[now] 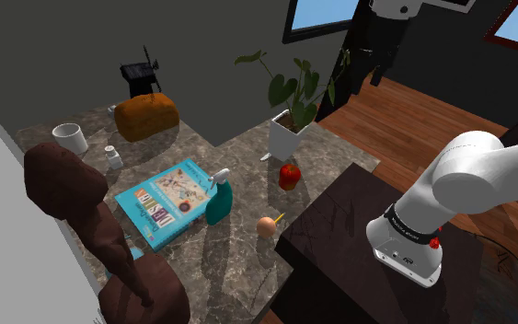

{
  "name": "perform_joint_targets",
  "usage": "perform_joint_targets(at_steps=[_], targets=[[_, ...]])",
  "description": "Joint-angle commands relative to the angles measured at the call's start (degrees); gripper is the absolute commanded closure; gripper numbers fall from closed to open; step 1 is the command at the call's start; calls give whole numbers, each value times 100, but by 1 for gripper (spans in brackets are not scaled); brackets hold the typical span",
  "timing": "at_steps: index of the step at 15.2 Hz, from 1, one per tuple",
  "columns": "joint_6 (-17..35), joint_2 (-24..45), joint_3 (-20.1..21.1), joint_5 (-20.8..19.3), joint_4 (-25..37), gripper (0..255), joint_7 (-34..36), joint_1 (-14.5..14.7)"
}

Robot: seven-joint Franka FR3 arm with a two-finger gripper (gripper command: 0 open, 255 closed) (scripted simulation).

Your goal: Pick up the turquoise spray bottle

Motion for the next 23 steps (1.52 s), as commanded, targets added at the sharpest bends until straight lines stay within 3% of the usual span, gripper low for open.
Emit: perform_joint_targets(at_steps=[1,12,18,23], targets=[[0,0,0,0,0,0,0,0],[1653,415,1424,1402,-970,0,2793,28],[2829,1337,2268,1962,-957,0,4261,-43],[3843,2405,2972,2068,-653,0,5540,-282]])
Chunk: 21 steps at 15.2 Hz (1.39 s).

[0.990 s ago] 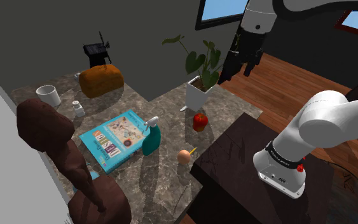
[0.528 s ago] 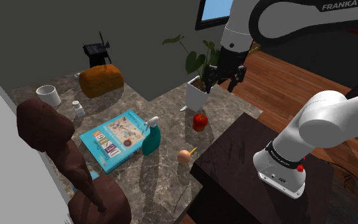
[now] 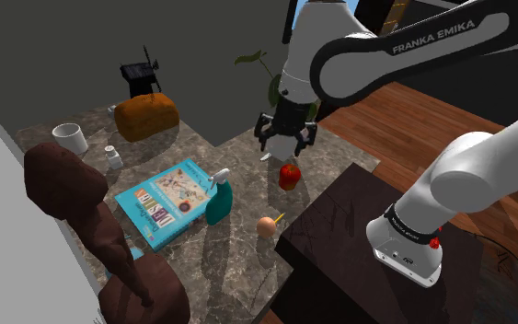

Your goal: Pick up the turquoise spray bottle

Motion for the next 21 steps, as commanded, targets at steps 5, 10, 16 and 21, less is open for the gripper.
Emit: perform_joint_targets(at_steps=[5,10,16,21], targets=[[1135,1481,771,-500,600,0,1829,-428],[1813,2899,951,-1813,1328,0,3769,-558],[2198,3522,700,-2456,1498,0,4442,-341],[2440,3784,561,-2732,1476,0,4626,-235]])
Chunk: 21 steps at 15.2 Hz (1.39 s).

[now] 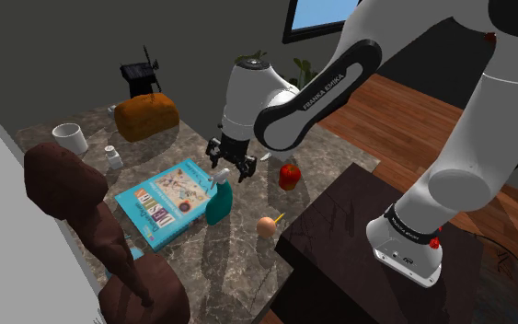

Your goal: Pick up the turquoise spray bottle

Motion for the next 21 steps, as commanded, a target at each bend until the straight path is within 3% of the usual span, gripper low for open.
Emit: perform_joint_targets(at_steps=[1,10,21], targets=[[21,27,-14,-29,4,255,22,14],[25,34,-19,-35,6,255,21,13],[-749,-749,315,766,133,255,-510,-246]])
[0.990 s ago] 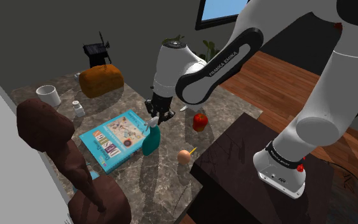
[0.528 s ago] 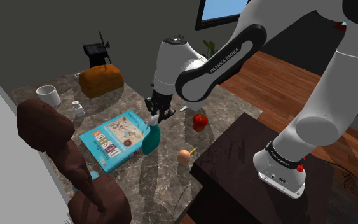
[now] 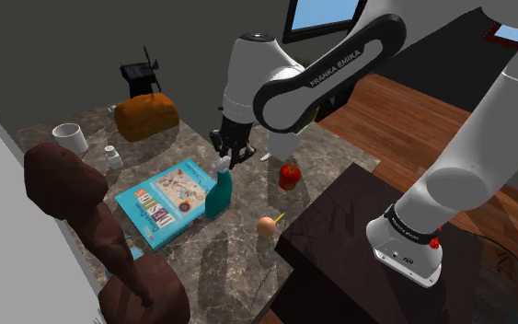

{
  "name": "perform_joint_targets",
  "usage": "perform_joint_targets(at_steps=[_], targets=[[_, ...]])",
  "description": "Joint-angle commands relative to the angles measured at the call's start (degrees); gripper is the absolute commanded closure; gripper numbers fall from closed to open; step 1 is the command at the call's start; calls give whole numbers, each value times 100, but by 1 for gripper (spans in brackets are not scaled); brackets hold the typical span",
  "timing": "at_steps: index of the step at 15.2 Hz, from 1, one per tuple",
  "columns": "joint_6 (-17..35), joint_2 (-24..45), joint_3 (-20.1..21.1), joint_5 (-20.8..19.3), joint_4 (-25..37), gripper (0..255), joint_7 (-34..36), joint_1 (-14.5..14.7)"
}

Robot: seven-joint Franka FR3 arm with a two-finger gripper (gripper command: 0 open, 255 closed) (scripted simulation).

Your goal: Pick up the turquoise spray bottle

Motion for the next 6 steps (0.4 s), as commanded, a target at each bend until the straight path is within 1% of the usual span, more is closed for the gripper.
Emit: perform_joint_targets(at_steps=[1,4,6], targets=[[-151,-119,29,118,53,255,-79,-26],[-378,-313,62,296,123,255,-196,-57],[-390,-323,61,305,126,255,-202,-56]])
